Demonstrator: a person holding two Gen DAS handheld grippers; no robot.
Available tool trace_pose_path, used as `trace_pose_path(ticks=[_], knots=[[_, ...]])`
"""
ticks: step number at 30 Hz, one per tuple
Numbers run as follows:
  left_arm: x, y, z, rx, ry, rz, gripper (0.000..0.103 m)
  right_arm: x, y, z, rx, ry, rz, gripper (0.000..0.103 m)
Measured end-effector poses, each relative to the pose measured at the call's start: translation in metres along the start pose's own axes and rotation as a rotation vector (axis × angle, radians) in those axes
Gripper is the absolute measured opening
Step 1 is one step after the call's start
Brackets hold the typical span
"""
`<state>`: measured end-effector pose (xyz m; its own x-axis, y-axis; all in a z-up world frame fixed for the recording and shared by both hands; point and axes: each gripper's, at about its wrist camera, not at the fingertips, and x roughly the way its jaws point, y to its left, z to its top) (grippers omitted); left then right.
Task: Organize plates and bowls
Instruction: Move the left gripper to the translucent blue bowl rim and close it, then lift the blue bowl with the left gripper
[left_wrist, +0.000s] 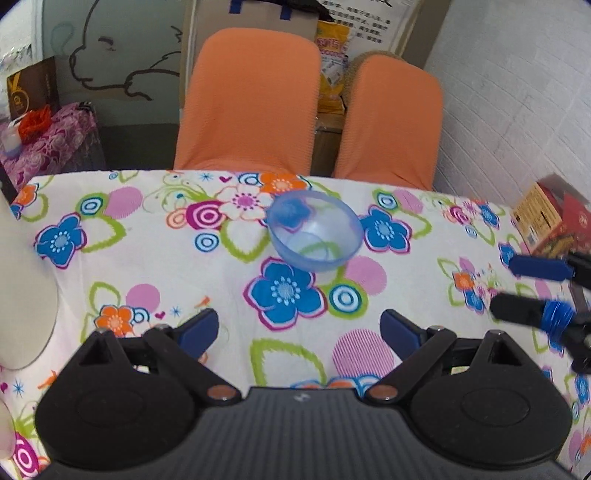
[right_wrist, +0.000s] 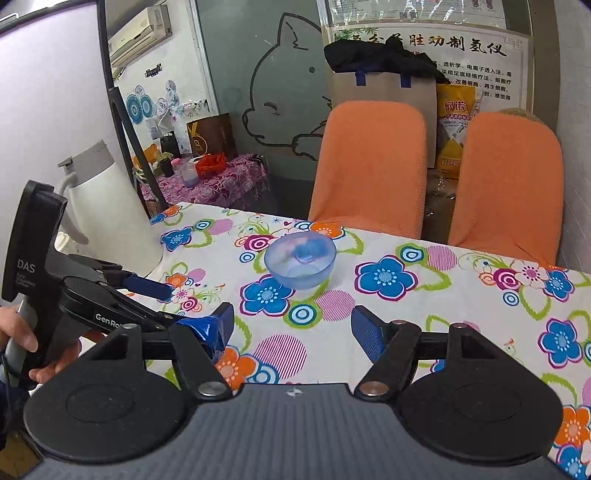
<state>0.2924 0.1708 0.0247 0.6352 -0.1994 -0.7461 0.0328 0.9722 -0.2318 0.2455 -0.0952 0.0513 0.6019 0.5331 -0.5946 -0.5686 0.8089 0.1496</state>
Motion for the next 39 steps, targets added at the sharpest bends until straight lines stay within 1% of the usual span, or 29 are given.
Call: trace_pose_path(ticks=[2, 4, 8, 11, 17, 19, 22, 26, 29, 33, 39], knots=[[0.012, 0.008, 0.016, -0.06, -0.012, 0.003, 0.093, 0.018, -0.004, 0.006, -0.017, 0.014, -0.01, 0.056], [0.03, 0.01, 0.031, -0.084, -0.005, 0.018, 0.093, 0.039, -0.007, 0.012, -0.038, 0.035, -0.024, 0.056], [0.07, 0.007, 0.05, -0.062, 0.028, 0.065, 0.093, 0.074, -0.008, 0.015, -0.088, 0.083, -0.021, 0.056], [0.093, 0.009, 0.058, -0.049, 0.053, 0.08, 0.093, 0.095, -0.006, 0.015, -0.14, 0.106, -0.018, 0.056], [0.12, 0.009, 0.069, -0.018, 0.067, 0.091, 0.093, 0.128, 0.003, 0.02, -0.267, 0.134, -0.032, 0.056], [0.128, 0.009, 0.07, -0.007, 0.078, 0.091, 0.093, 0.14, 0.006, 0.021, -0.293, 0.156, -0.032, 0.056], [0.136, 0.01, 0.071, 0.0, 0.086, 0.094, 0.093, 0.154, 0.005, 0.02, -0.297, 0.177, -0.033, 0.056], [0.137, 0.014, 0.071, -0.02, 0.076, 0.055, 0.093, 0.162, 0.003, 0.018, -0.282, 0.191, -0.022, 0.056], [0.138, 0.014, 0.072, -0.011, 0.073, 0.046, 0.093, 0.168, 0.005, 0.019, -0.285, 0.185, -0.017, 0.056], [0.144, 0.014, 0.072, -0.001, 0.073, 0.057, 0.093, 0.177, 0.006, 0.02, -0.277, 0.174, -0.014, 0.057], [0.146, 0.015, 0.073, -0.003, 0.063, 0.036, 0.093, 0.184, 0.008, 0.019, -0.29, 0.185, -0.018, 0.057]])
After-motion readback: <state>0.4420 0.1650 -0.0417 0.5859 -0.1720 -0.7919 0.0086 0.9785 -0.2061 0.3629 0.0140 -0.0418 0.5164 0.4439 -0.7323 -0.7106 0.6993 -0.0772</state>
